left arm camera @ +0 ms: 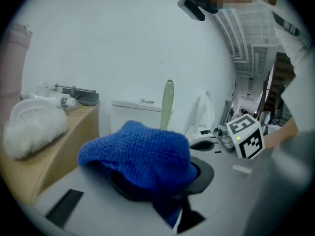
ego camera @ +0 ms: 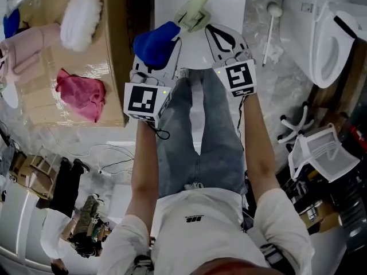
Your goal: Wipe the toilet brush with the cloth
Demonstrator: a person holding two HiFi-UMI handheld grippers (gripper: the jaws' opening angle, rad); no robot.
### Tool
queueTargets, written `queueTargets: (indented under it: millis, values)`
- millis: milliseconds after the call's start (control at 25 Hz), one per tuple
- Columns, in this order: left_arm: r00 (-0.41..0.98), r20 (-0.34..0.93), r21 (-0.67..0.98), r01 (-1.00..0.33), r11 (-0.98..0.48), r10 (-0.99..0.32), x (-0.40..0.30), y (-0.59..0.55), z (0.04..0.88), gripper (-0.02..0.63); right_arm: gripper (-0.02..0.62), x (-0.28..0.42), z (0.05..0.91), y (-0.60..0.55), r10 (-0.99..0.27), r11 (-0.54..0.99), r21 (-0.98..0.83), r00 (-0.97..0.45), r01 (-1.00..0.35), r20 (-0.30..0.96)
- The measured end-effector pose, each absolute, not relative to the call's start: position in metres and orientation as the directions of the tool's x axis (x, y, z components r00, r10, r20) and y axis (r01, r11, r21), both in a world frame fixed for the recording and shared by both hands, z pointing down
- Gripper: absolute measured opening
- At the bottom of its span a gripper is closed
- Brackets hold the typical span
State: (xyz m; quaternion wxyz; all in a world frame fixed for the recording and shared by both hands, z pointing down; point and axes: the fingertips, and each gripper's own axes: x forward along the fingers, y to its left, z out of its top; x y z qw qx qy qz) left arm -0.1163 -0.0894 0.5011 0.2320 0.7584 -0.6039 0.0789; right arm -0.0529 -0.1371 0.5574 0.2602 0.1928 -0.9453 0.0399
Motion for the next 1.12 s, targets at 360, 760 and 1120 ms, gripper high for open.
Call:
queueTargets:
  millis: [360,760,1120]
  values:
    - [0.272,0.374,0.243,-0.951,-0.189,-0.887,-0.113,-0.079,0.429,0.092,-0.006,-0.029,0.429,-0.12,-0.426,0.876,-0.056,-0.824,-0.478,0.373]
    - [0.34,0.326,0.222,-0.935,-0.278,-0.882,-0.086,-0.066,0.312,0.087,-0.006,-0.024,0.291,-0.083,-0.453,0.875,-0.043,-0.846,-0.483,0.282]
    - [0.387,0.283,0.206,-0.918,-0.339,-0.878,-0.074,-0.042,0.231,0.083,-0.006,-0.014,0.205,-0.049,-0.455,0.881,-0.008,-0.854,-0.472,0.253]
